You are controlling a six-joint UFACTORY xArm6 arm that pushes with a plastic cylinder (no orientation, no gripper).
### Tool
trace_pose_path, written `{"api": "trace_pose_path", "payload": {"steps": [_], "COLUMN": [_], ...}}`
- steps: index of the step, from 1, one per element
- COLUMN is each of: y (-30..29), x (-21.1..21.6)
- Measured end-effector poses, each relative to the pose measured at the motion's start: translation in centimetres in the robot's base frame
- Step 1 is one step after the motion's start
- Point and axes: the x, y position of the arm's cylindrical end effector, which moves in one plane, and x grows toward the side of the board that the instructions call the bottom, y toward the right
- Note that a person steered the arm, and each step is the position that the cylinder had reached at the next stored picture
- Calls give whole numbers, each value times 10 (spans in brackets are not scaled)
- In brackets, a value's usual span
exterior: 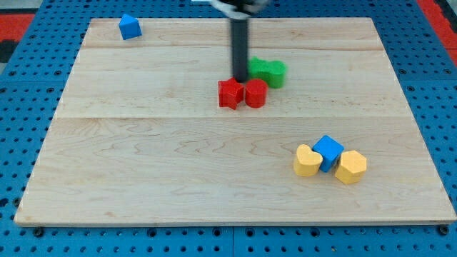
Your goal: Move the red star towards the top center
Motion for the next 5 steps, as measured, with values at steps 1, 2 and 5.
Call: {"api": "trace_pose_path", "payload": {"steps": [1,2,5], "y": [33,2,-120], "x": [51,73,-16]}}
